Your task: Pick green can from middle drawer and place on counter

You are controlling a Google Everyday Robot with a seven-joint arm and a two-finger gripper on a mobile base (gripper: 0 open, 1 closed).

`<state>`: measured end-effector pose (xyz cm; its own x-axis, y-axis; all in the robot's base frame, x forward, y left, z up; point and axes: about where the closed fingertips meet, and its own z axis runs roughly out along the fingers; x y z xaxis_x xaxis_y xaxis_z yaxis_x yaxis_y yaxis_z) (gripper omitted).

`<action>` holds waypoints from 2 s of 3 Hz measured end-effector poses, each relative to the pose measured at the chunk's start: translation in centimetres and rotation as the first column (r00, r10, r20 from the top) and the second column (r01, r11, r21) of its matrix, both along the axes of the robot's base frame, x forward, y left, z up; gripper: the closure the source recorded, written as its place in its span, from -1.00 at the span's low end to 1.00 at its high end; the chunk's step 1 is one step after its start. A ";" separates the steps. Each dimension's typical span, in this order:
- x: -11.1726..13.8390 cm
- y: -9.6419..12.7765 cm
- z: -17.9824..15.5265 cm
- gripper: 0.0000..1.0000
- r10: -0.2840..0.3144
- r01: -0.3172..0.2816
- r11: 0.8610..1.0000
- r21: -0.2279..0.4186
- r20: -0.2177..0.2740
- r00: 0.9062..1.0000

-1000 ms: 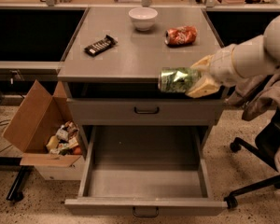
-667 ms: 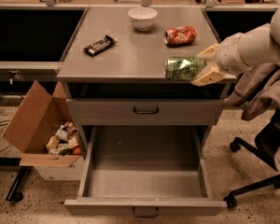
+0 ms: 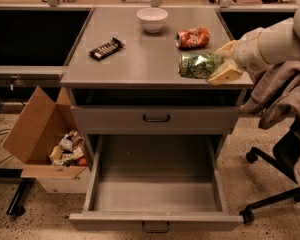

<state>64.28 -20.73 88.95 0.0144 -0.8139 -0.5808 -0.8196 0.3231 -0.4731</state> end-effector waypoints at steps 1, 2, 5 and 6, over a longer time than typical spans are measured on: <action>2.9 -1.0 0.3 1.00 -0.067 0.068 0.997 0.025 -0.044 0.997; 7.1 -2.3 -0.7 1.00 -0.156 0.167 0.984 0.055 -0.166 0.974; 11.7 -3.0 -3.9 0.00 -0.233 0.270 0.961 0.066 -0.339 0.911; 12.2 -3.2 -3.8 -0.47 -0.240 0.279 0.958 0.071 -0.342 0.908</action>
Offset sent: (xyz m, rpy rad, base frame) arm 0.1015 -0.0392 -0.0059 0.0965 0.2630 -0.2501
